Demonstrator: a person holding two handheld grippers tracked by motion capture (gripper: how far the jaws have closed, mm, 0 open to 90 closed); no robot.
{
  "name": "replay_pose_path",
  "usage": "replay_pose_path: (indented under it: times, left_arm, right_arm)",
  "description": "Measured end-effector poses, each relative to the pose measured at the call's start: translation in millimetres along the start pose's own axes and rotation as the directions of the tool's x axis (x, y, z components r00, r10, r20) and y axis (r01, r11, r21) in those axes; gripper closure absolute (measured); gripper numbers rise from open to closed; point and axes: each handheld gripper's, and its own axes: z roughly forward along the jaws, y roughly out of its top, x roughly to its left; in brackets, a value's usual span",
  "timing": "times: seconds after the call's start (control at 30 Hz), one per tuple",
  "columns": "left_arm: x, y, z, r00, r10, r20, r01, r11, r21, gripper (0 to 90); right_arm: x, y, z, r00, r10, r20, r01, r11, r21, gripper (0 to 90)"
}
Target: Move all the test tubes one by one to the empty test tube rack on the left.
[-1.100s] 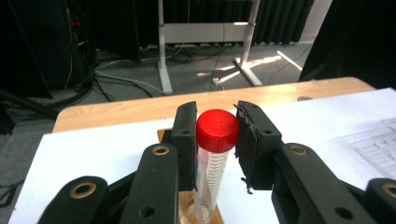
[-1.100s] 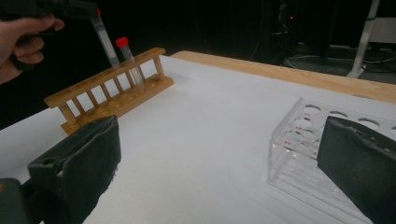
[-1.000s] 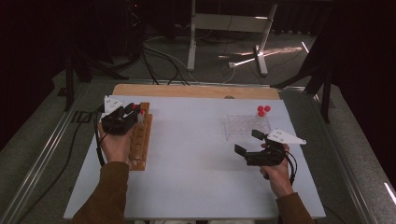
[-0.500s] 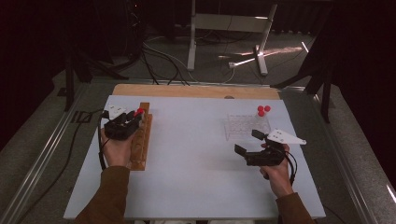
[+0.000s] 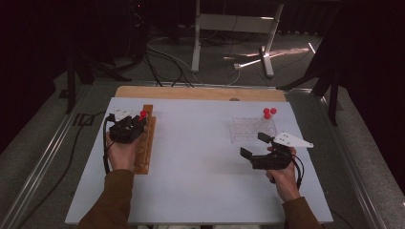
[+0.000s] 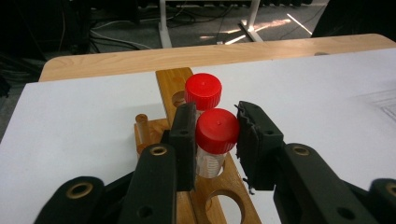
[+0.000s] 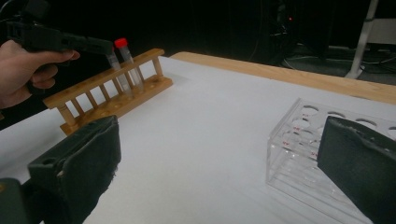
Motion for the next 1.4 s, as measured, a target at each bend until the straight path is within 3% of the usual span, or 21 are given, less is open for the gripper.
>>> replay_pose_path:
  times: [0.23, 0.37, 0.47, 0.6, 0.7, 0.8, 1.03, 1.2, 1.4]
  left_arm:
    - [0.2, -3.5, -7.1, 0.9995, -0.029, 0.013, 0.030, 0.9979, -0.058, 44.6]
    - [-0.9, -2.9, -11.9, 0.9984, -0.037, 0.043, 0.041, 0.9958, -0.081, 25.5]
    - [-3.1, -2.9, -17.1, 0.9973, -0.043, 0.059, 0.049, 0.9934, -0.104, 17.1]
    - [-7.2, -7.3, -26.8, 0.9940, -0.060, 0.092, 0.072, 0.9879, -0.138, 12.5]
    - [-12.5, -12.7, -32.2, 0.9963, -0.051, 0.070, 0.062, 0.9851, -0.161, 7.6]
    - [-15.5, -17.5, -37.0, 0.9954, -0.048, 0.083, 0.062, 0.9824, -0.176, 2.4]
    - [-22.5, -28.4, -50.6, 0.9963, -0.019, 0.084, 0.035, 0.9797, -0.197, 0.6]
    - [-22.4, -31.6, -58.2, 0.9939, -0.024, 0.107, 0.047, 0.9752, -0.216, 0.6]
    - [-25.7, -31.9, -59.2, 0.9902, -0.026, 0.137, 0.053, 0.9779, -0.202, 0.6]
  right_arm:
    - [-1.4, 0.3, -1.0, 1.0000, 0.001, 0.005, -0.001, 1.000, -0.004, 0.0]
    - [-1.2, 0.3, -0.8, 1.0000, 0.000, 0.007, 0.000, 1.000, -0.004, 0.0]
    - [-1.6, 0.2, -0.7, 0.9999, -0.001, 0.010, 0.001, 1.000, -0.002, 0.0]
    - [-3.4, 0.1, -1.5, 0.9998, 0.000, 0.018, 0.000, 1.000, -0.004, 0.0]
    - [-5.3, -0.1, -2.5, 0.9997, 0.005, 0.024, -0.005, 1.000, -0.007, 0.0]
    - [-6.1, -0.1, -3.0, 0.9994, -0.001, 0.035, 0.001, 1.000, -0.007, 0.0]
    - [-9.1, 1.1, -5.6, 0.9974, -0.012, 0.071, 0.013, 1.000, -0.004, 0.0]
    - [-14.1, 8.6, -14.5, 0.9951, -0.008, 0.098, 0.010, 1.000, -0.024, 0.0]
    - [-27.1, 18.1, -22.6, 0.9884, 0.004, 0.152, 0.004, 0.999, -0.051, 0.0]
